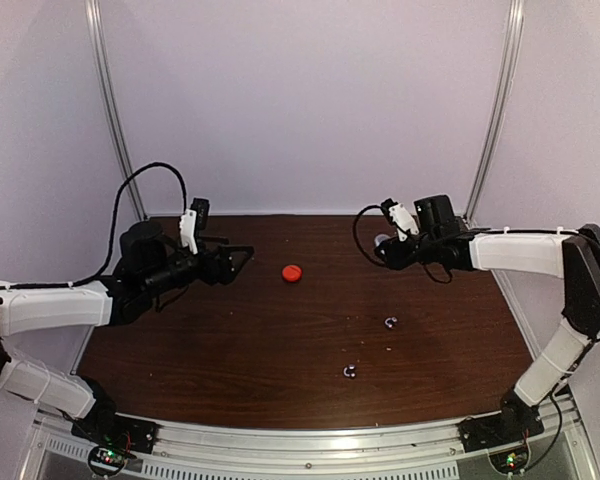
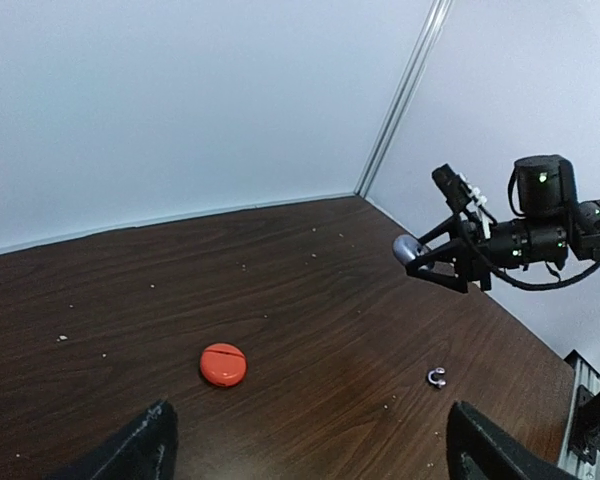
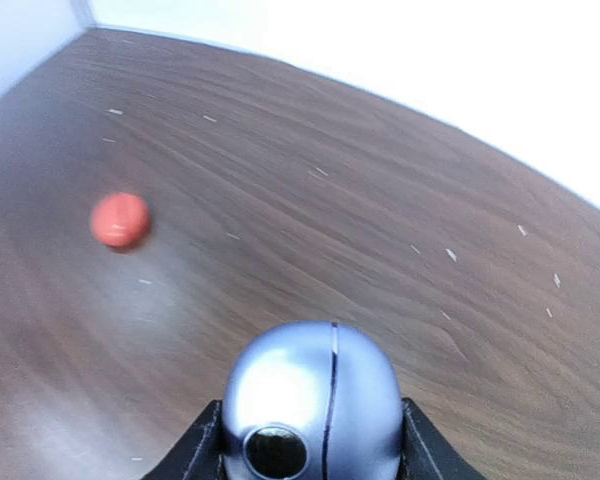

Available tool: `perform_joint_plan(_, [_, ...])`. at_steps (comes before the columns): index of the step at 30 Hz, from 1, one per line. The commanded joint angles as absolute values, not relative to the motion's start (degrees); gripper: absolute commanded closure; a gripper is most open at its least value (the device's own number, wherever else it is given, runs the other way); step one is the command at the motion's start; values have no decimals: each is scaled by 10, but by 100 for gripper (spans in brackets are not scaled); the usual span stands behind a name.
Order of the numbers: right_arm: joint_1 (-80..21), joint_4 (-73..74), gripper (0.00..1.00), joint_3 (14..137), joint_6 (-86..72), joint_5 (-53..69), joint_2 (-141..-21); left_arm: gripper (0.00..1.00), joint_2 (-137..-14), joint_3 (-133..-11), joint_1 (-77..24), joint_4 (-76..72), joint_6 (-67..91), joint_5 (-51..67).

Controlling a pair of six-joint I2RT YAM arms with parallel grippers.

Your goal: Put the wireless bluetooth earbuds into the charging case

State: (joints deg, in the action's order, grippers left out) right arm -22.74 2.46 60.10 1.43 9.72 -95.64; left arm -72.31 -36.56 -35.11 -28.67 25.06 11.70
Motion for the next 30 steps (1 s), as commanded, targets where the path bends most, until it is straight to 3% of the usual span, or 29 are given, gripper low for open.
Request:
perform_joint_plan(1, [-291, -32, 62, 569, 65, 131, -867, 6, -716, -356, -349, -315, 272, 177])
perform_joint_plan(8, [-401, -45, 62, 518, 120, 130, -731, 12, -725, -356, -349, -329, 296, 263])
perform_joint_plan(15, [-528, -15, 62, 497, 188, 38, -647, 20, -744, -336, -390, -421, 351, 339])
perform_joint_plan(30, [-700, 77, 64, 563, 267, -156, -717, 31, -799, -384, -488, -426, 324, 317])
